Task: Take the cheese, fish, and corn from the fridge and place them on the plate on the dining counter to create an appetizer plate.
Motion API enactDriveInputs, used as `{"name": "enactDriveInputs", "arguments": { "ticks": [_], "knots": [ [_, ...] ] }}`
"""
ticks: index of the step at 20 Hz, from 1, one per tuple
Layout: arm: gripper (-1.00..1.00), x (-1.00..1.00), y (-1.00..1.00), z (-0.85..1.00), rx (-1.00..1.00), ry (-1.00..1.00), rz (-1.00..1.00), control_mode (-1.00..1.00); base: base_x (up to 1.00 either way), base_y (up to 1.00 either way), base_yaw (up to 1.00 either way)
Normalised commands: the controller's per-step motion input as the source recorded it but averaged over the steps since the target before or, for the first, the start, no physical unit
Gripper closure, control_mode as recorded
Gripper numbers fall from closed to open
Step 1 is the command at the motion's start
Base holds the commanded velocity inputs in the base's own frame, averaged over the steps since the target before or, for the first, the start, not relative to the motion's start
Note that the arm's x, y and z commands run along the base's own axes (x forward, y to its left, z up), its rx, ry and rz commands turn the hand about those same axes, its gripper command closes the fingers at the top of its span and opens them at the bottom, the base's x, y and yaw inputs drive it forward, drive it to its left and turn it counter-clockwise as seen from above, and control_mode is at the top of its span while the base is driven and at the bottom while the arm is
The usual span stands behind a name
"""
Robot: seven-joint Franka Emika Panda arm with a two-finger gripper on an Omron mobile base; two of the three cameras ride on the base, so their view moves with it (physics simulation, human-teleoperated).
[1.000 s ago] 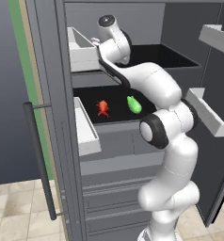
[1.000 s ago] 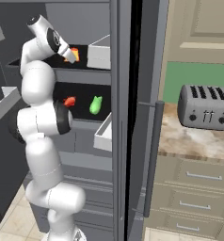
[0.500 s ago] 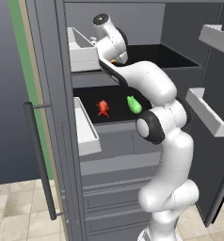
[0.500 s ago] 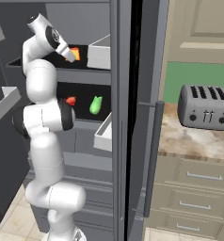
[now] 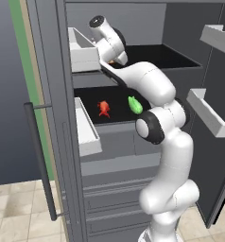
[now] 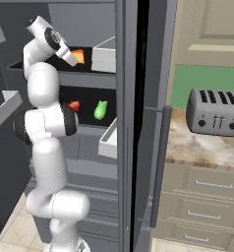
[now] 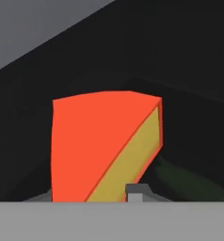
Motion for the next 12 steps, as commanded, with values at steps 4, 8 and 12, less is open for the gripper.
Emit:
{"name": "enactDriveInputs", "arguments": {
  "ticks": [4,8,12],
  "knots": [
    [1.0,0.19,-0.11,-0.08,0.0,-0.04,0.0,-1.0,0.0,0.0,0.0],
    [1.0,-0.06,-0.08,-0.07,0.0,0.0,0.0,-1.0,0.0,0.0,0.0],
    [1.0,-0.54,-0.07,-0.34,0.0,0.0,0.0,-1.0,0.0,0.0,0.0]
  ]
}}
